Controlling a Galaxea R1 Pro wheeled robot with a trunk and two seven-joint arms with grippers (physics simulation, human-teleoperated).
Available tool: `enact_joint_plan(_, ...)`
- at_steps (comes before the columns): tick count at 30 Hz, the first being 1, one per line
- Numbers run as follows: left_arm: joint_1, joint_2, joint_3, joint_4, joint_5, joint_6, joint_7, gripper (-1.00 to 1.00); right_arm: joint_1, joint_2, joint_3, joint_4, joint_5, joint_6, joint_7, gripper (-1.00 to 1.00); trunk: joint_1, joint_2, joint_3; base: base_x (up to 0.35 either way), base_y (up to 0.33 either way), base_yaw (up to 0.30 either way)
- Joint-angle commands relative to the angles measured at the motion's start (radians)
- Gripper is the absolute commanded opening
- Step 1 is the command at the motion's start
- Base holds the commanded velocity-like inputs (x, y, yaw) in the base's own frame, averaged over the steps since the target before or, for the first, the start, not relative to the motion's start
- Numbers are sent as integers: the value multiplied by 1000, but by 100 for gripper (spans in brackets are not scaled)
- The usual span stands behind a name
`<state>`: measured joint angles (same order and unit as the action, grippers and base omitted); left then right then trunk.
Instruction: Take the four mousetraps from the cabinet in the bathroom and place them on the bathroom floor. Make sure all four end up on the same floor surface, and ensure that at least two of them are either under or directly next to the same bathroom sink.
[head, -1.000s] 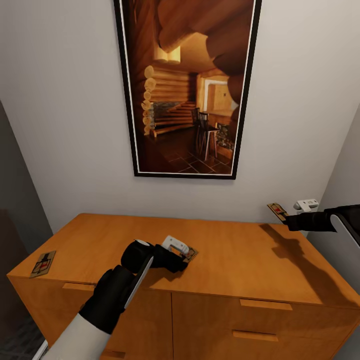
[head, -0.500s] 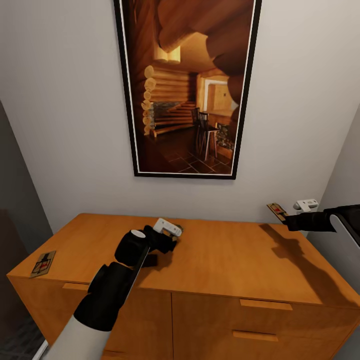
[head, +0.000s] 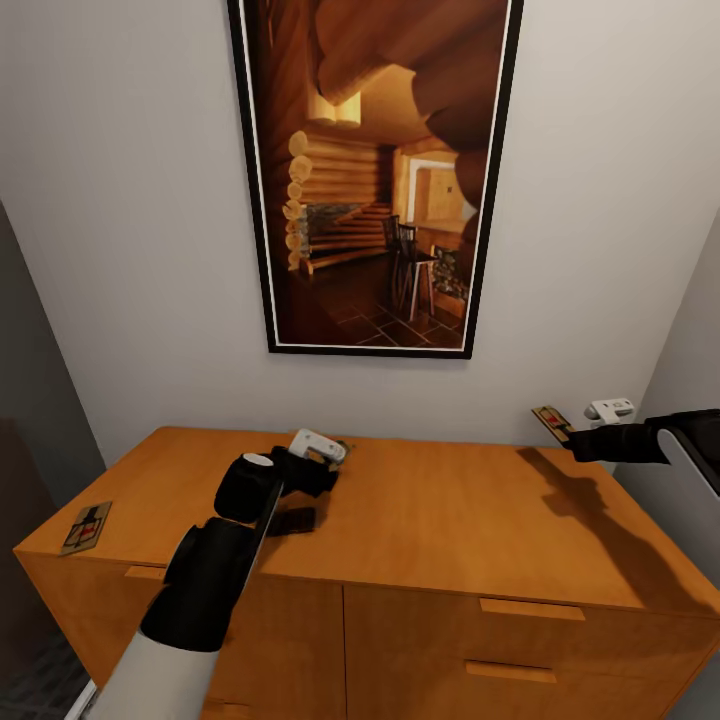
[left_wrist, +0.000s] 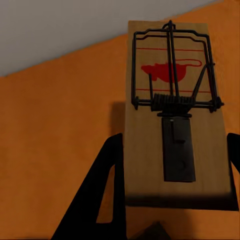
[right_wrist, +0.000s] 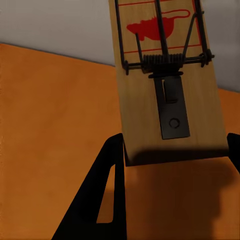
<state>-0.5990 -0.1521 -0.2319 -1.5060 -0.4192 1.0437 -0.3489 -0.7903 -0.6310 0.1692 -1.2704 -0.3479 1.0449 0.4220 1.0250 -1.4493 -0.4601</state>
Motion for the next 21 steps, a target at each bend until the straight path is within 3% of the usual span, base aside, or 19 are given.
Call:
enact_joint_plan(1, -1, -1, 16, -1, -7, 4, -9, -100, -1, 0, 1, -1, 9, 2, 8, -100, 0, -1, -1, 0, 0, 0)
enact_joint_plan(4, -1, 0, 76, 0, 8, 4, -9, -100, -1, 7, 1, -1, 10, 2, 3, -100, 0, -1, -1, 0, 0, 0)
enact_joint_plan(7, -1, 0, 96, 0, 15, 4, -8, -100, -1, 14, 1, -1, 10, 2, -1, -100, 0, -1, -1, 0, 0, 0)
enact_joint_plan(16, -1, -1, 114, 0, 21, 4, -6, -100, -1, 29, 1, -1, 9, -6, 0, -100, 0, -1, -1, 0, 0, 0)
enact_joint_plan(21, -1, 0, 150, -1, 22, 4, -5, -100, -1, 31, 1, -1, 9, -8, 1, -100, 0, -1, -1, 0, 0, 0)
